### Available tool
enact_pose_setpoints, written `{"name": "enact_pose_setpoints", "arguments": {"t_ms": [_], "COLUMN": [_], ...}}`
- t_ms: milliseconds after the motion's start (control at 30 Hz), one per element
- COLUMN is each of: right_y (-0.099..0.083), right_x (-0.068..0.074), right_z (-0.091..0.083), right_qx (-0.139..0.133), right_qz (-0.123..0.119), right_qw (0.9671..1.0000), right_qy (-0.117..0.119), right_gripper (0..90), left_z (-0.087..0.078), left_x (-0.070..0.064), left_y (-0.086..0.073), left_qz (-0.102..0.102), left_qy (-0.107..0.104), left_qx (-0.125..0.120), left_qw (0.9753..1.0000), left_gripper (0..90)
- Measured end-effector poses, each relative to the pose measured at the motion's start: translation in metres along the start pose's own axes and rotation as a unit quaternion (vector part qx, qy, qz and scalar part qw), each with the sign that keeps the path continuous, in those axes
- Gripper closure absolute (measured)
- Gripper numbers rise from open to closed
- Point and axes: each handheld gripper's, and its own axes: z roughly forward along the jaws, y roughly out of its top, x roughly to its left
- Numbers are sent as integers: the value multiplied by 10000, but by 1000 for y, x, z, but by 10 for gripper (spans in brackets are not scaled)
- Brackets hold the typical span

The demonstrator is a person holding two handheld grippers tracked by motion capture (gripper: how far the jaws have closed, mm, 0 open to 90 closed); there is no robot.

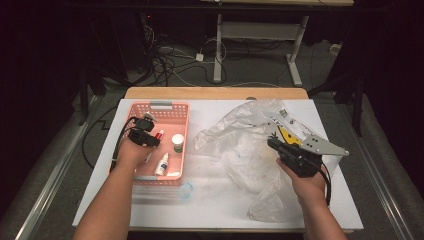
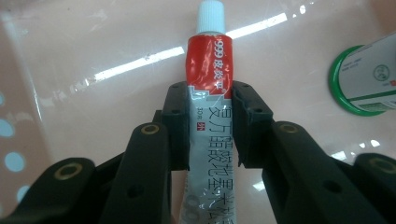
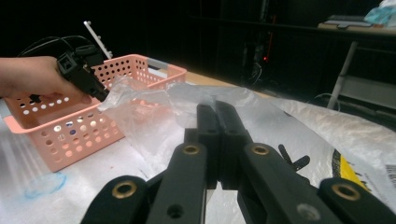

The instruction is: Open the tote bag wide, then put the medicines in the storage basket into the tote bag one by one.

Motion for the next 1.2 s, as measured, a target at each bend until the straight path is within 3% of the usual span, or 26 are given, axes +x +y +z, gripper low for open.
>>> {"name": "enact_pose_setpoints", "arguments": {"t_ms": [167,400,633,767,833,1033,1200], "right_y": [3,4,4,3,4,4,2], "right_x": [-1,-3,-4,-5,-5,-4,-2], "right_z": [-4,-7,-6,-4,-3,-3,-2], "right_qx": [-106,-181,-167,-138,-136,-93,-55], "right_qz": [16,12,70,66,68,-6,-31], "right_qw": [9999,9998,9998,9999,9999,10000,10000], "right_qy": [-9,-10,25,3,-17,-19,21], "right_gripper": [900,900,900,900,900,900,900], "left_z": [-2,-15,-24,-26,-28,-38,-50], "left_x": [-4,-8,-11,-10,-9,-11,-15], "left_y": [-1,-1,-4,-4,-4,-9,-19], "left_qz": [9,-64,-10,13,13,131,117], "left_qy": [-23,-85,-79,-188,-272,-252,-313], "left_qx": [-36,-371,-580,-709,-788,-1045,-1321], "left_qw": [10000,9993,9983,9973,9965,9941,9907], "left_gripper": [682,682,682,682,682,683,683]}}
